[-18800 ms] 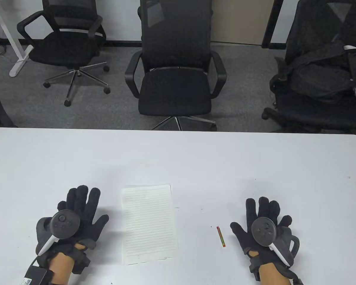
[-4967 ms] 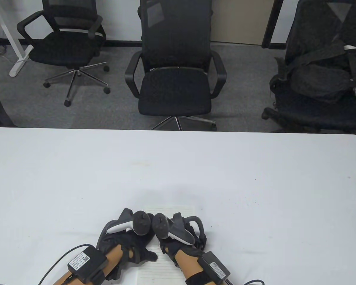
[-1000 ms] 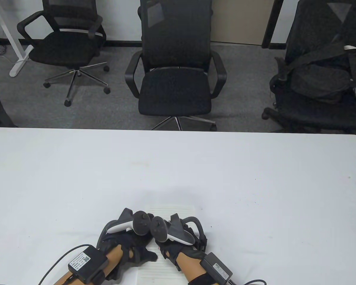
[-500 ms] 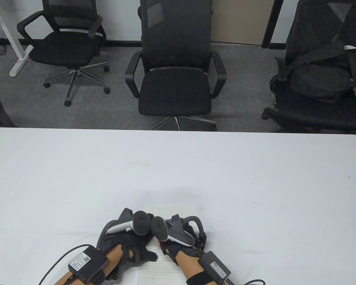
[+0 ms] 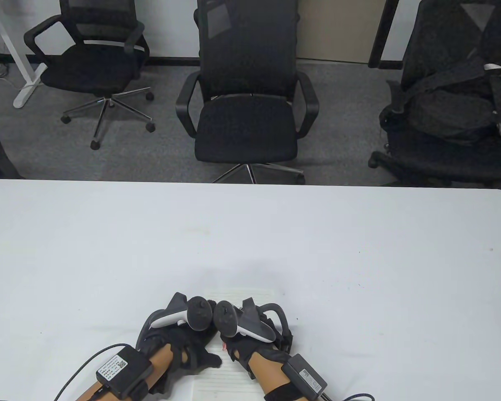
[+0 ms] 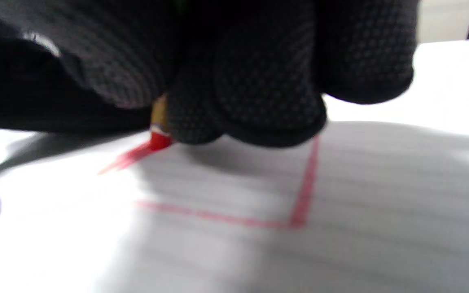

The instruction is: Apply wax crayon on paper

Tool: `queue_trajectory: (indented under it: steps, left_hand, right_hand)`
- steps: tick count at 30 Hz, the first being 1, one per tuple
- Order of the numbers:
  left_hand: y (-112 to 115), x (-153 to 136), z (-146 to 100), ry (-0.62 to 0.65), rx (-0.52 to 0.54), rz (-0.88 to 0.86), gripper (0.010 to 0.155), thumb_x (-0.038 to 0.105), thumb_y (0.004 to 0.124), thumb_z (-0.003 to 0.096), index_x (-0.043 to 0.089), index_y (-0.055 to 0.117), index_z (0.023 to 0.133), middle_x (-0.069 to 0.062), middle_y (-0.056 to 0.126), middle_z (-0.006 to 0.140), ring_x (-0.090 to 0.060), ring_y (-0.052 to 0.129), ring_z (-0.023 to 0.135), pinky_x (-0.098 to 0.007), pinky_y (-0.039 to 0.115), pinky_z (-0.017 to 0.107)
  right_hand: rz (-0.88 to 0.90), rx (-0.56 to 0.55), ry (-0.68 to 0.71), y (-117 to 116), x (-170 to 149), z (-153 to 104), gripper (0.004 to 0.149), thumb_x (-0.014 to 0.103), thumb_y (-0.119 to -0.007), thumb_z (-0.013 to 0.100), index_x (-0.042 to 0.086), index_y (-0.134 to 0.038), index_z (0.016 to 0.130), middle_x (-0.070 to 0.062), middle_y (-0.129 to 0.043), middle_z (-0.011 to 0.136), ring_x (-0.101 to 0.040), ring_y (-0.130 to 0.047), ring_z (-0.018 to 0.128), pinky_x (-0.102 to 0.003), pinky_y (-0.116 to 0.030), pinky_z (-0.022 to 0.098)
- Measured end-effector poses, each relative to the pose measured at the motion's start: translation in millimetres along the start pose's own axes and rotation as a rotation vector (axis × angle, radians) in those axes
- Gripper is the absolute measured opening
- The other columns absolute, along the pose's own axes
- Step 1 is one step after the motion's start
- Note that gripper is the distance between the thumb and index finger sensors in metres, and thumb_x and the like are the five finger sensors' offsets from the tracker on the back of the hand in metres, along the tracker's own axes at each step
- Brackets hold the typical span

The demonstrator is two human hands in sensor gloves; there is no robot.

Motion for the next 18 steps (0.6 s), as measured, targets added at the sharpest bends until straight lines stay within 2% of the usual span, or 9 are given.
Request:
queue_trajectory:
  steps: [3,6,7,10,12,13,15,17,18]
  left_hand:
    - [-0.1,0.0,0.0,-0.001,0.0,0.0,0.103,0.079,0.075,0.0362,0.051,0.001,0.102,0.019,-0.014,0.105,-0.016,-0.014,0.105,-0.06,0.002,0.073]
    - [-0.2,0.0,0.0,-0.001,0.0,0.001,0.104,0.079,0.075,0.0361,0.051,0.0,0.102,0.019,-0.014,0.105,-0.016,-0.014,0.104,-0.06,0.002,0.073]
    - [-0.2,0.0,0.0,-0.001,0.0,0.001,0.103,0.079,0.075,0.0361,0.051,0.0,0.102,0.019,-0.014,0.105,-0.016,-0.014,0.105,-0.06,0.002,0.073]
    - [-0.1,0.0,0.1,0.0,-0.001,0.0,0.104,0.079,0.075,0.0363,0.051,0.0,0.102,0.019,-0.014,0.105,-0.016,-0.014,0.104,-0.06,0.002,0.073]
    - [-0.1,0.0,0.1,0.0,0.0,0.0,0.103,0.079,0.075,0.0361,0.051,0.001,0.102,0.019,-0.014,0.105,-0.016,-0.014,0.104,-0.061,0.002,0.072]
    - [-0.1,-0.1,0.1,0.0,0.0,-0.001,0.103,0.079,0.075,0.0362,0.051,0.001,0.102,0.019,-0.014,0.105,-0.016,-0.014,0.104,-0.06,0.002,0.073]
    - [-0.1,0.0,0.1,0.0,0.0,0.0,0.103,0.079,0.075,0.0362,0.051,0.001,0.102,0.019,-0.014,0.105,-0.016,-0.014,0.104,-0.06,0.002,0.073]
    - [-0.2,0.0,0.1,0.0,-0.001,-0.001,0.103,0.079,0.075,0.0361,0.051,0.0,0.102,0.019,-0.014,0.105,-0.016,-0.014,0.104,-0.06,0.002,0.072]
    - [-0.2,-0.1,0.2,0.0,-0.001,-0.001,0.103,0.079,0.075,0.0362,0.051,0.0,0.102,0.019,-0.014,0.105,-0.016,-0.014,0.104,-0.06,0.002,0.072]
  right_hand:
    - [-0.01,-0.012,0.01,0.4,-1.1,0.1,0.04,0.037,-0.086,0.038,0.022,-0.086,0.075,-0.007,-0.099,0.059,-0.019,-0.1,0.035,-0.046,-0.087,0.039]
    - [0.047,0.173,0.056,-0.8,0.0,1.8,0.04,0.037,-0.086,0.039,0.021,-0.086,0.075,-0.007,-0.099,0.06,-0.019,-0.1,0.037,-0.047,-0.087,0.04]
    - [0.072,0.184,0.057,-1.6,-0.3,1.3,0.04,0.037,-0.086,0.039,0.021,-0.086,0.076,-0.007,-0.099,0.06,-0.02,-0.1,0.037,-0.047,-0.087,0.041]
    - [0.023,0.009,0.013,-0.4,-2.3,-0.6,0.04,0.037,-0.087,0.038,0.022,-0.087,0.075,-0.007,-0.099,0.06,-0.019,-0.101,0.036,-0.046,-0.087,0.039]
    - [-0.036,-0.05,0.009,0.3,-2.2,-0.8,0.04,0.038,-0.086,0.038,0.023,-0.086,0.075,-0.006,-0.1,0.059,-0.018,-0.101,0.035,-0.045,-0.088,0.039]
    - [-0.03,-0.043,0.015,0.4,-1.8,-0.6,0.04,0.038,-0.086,0.038,0.022,-0.086,0.075,-0.006,-0.099,0.059,-0.018,-0.101,0.035,-0.045,-0.088,0.039]
    - [-0.001,0.047,0.055,0.4,0.7,1.0,0.039,0.037,-0.087,0.038,0.021,-0.087,0.074,-0.007,-0.099,0.059,-0.019,-0.1,0.035,-0.046,-0.087,0.039]
    - [0.061,0.227,0.081,-1.9,1.8,1.9,0.04,0.037,-0.086,0.039,0.021,-0.086,0.075,-0.008,-0.099,0.06,-0.02,-0.1,0.037,-0.047,-0.086,0.041]
    - [0.065,0.209,0.069,-2.2,1.5,0.7,0.04,0.036,-0.087,0.039,0.021,-0.086,0.075,-0.008,-0.099,0.06,-0.02,-0.1,0.037,-0.048,-0.086,0.041]
Point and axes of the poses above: the tracker on the back of each hand, its own x axis roughly to the thumb side, its own z axis roughly from the wrist to the fingertips, y = z × x, the point moved 2 cm from there along z, roughly from the wrist to the fingertips
